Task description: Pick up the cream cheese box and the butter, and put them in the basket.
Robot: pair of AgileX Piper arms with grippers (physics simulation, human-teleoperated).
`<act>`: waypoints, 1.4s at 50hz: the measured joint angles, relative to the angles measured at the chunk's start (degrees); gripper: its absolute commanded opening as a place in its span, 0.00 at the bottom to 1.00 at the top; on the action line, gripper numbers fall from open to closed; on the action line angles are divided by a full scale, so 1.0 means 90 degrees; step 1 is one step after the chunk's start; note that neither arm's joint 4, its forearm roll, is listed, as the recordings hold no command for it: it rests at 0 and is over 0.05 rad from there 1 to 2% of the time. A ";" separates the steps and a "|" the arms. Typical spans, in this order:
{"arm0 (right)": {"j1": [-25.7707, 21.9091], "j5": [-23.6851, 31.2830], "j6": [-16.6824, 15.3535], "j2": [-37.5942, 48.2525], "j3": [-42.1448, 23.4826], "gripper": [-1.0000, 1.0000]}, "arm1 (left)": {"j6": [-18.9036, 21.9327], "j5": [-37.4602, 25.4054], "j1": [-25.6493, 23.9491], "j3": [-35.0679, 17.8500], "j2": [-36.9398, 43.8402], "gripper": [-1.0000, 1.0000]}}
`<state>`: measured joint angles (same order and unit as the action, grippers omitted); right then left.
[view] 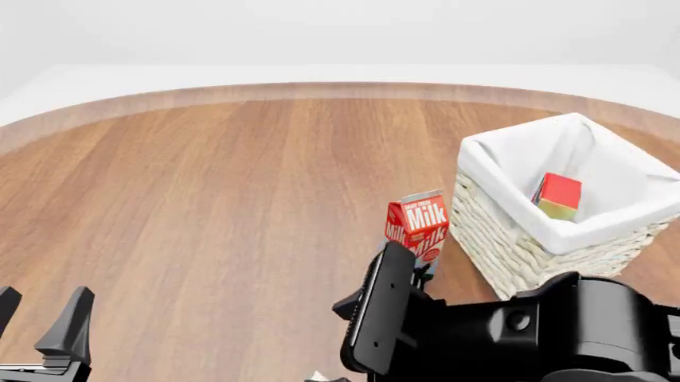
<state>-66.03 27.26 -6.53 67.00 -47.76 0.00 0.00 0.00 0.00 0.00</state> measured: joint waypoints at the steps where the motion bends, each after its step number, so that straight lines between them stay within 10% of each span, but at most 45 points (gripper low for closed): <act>1: 0.0004 -0.0023 0.0004 0.0018 0.0022 1.00 | 0.0000 0.0000 0.0000 0.0000 0.0000 1.00; 70: 0.0268 -0.1426 0.0655 0.1001 0.0933 1.00 | 0.0000 0.0000 0.0000 0.0000 0.0000 1.00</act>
<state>-63.62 14.43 -0.63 76.01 -39.37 0.00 0.00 0.00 0.00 0.00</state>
